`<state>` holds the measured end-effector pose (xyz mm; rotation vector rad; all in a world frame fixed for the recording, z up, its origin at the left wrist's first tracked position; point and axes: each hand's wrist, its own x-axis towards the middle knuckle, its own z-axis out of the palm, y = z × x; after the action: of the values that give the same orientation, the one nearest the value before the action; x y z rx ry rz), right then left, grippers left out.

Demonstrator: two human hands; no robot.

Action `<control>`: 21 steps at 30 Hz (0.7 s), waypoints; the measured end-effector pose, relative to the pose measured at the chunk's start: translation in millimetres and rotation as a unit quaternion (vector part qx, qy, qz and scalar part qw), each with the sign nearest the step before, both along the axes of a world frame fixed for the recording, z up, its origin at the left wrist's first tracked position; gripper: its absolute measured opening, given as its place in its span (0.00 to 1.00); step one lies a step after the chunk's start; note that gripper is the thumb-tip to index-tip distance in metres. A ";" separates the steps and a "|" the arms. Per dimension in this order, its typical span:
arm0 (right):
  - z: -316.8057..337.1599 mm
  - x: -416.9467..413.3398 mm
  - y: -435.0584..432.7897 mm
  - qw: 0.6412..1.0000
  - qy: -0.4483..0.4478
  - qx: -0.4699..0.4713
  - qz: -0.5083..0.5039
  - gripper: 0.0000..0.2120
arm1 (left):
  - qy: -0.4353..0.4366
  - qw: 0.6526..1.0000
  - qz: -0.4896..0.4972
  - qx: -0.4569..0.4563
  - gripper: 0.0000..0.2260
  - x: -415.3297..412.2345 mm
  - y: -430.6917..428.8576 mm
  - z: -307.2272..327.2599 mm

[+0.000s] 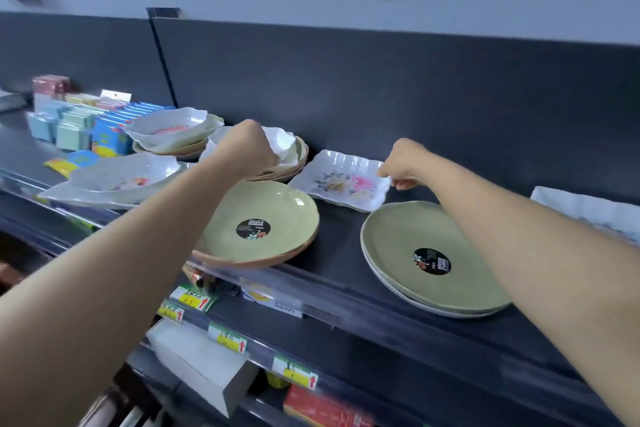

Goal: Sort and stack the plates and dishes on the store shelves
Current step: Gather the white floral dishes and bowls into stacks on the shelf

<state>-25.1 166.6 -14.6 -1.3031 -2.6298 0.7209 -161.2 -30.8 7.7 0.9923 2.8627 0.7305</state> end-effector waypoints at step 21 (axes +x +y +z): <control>-17.2 -37.3 13.6 0.989 -0.026 -0.032 -0.143 0.07 | -0.002 0.992 0.120 0.022 0.16 -93.0 -21.7 -29.4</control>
<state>-62.4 180.3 -31.8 -1.6911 -2.4008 0.7393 -254.2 -52.5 -21.7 0.6532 3.0073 0.8117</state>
